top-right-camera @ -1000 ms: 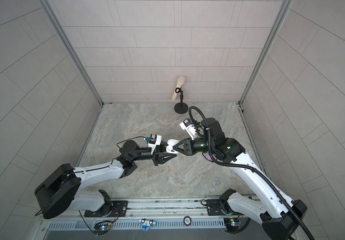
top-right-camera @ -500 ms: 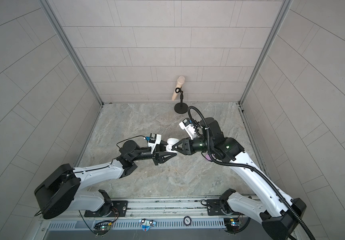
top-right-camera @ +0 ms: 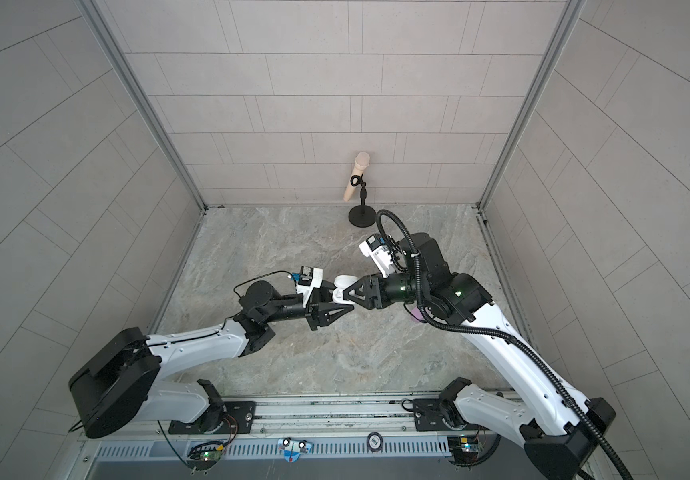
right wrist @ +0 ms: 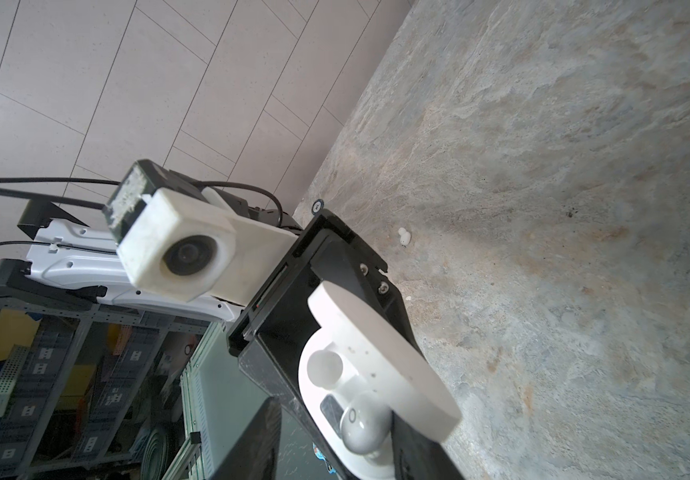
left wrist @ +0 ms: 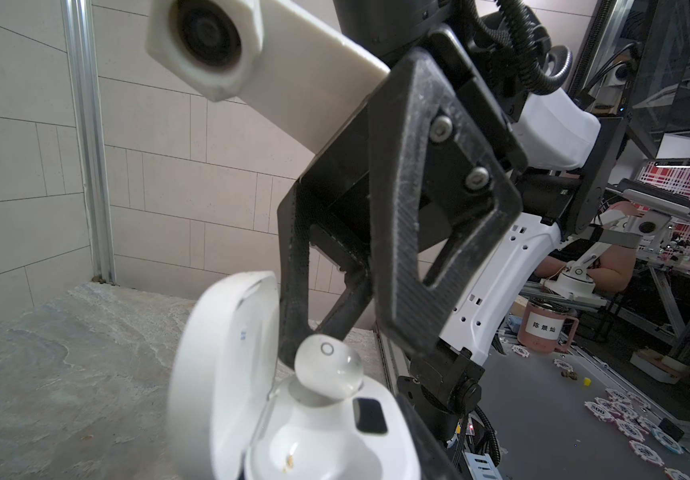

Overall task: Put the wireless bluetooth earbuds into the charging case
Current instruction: 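Press the earbud into the case slot and open the right gripper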

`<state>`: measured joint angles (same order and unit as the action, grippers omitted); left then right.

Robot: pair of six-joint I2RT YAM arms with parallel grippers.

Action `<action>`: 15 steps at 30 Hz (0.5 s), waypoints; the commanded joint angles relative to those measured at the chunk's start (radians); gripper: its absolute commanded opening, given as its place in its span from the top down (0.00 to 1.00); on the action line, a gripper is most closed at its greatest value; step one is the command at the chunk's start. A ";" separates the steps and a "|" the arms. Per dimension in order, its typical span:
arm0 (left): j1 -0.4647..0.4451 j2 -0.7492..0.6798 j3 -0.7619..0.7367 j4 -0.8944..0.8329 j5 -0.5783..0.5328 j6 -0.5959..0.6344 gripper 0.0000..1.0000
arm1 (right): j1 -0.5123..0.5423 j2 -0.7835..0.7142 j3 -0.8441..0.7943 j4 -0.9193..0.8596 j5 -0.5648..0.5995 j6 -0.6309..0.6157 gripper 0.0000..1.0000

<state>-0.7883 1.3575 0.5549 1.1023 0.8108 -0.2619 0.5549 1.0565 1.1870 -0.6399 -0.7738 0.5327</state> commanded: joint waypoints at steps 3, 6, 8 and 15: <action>-0.021 -0.015 0.008 0.050 0.054 0.006 0.87 | 0.027 0.028 0.040 -0.004 0.048 -0.038 0.49; -0.024 -0.014 0.009 0.049 0.052 0.006 0.88 | 0.030 0.035 0.051 -0.037 0.073 -0.060 0.47; -0.024 -0.016 0.005 0.049 0.050 0.006 0.87 | 0.030 0.030 0.057 -0.056 0.101 -0.074 0.45; -0.024 -0.012 0.002 0.054 0.040 0.004 0.87 | 0.031 -0.002 0.069 -0.057 0.159 -0.083 0.32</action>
<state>-0.7925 1.3579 0.5549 1.0878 0.7937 -0.2630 0.5911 1.0710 1.2343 -0.7006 -0.6949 0.4774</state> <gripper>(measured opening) 0.441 0.673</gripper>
